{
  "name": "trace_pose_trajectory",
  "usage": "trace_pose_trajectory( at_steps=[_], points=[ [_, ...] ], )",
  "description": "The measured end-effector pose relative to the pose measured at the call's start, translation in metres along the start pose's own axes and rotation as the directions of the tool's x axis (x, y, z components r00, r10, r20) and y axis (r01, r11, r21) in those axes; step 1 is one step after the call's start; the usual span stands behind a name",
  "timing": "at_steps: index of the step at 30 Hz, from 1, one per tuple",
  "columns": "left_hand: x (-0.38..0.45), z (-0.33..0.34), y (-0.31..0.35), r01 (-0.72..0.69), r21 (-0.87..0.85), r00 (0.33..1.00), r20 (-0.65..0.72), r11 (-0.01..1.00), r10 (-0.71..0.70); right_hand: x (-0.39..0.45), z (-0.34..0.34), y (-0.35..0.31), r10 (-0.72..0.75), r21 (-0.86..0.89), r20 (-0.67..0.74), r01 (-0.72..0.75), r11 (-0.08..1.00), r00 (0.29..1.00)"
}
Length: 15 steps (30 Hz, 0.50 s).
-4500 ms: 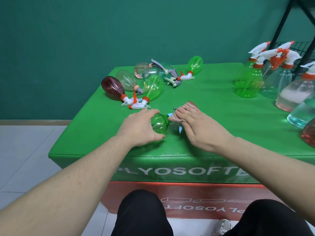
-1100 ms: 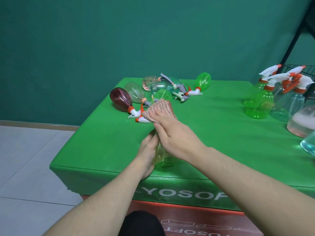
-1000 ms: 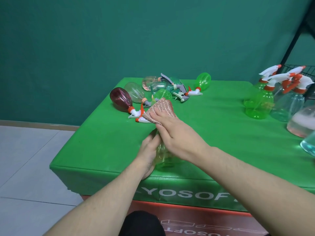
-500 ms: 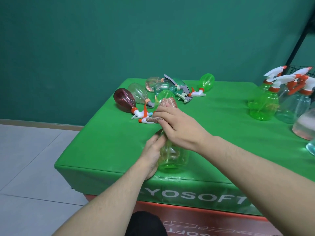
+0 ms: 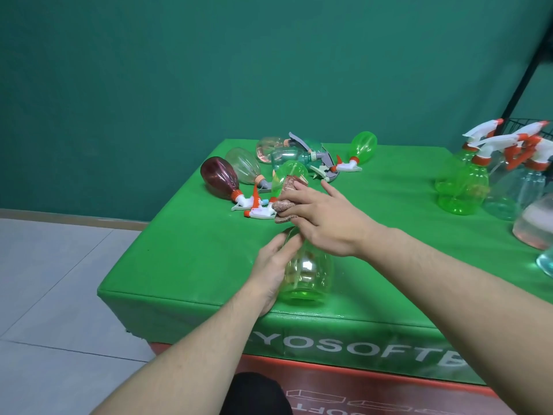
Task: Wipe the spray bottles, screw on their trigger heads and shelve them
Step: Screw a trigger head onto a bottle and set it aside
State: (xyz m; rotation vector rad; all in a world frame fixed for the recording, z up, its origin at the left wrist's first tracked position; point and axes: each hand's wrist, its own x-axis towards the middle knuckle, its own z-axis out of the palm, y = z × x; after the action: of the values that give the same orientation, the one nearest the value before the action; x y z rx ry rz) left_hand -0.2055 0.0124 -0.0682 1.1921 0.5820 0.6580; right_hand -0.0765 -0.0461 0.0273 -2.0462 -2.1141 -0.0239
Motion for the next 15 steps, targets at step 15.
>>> trace_pose_trajectory(
  at_steps=[15],
  points=[
    [-0.001,-0.001,0.004,0.070,-0.041,0.998,0.003,0.997,-0.070,-0.040,0.040,0.008,0.177,0.577,-0.288,0.023,0.816,0.941]
  ],
)
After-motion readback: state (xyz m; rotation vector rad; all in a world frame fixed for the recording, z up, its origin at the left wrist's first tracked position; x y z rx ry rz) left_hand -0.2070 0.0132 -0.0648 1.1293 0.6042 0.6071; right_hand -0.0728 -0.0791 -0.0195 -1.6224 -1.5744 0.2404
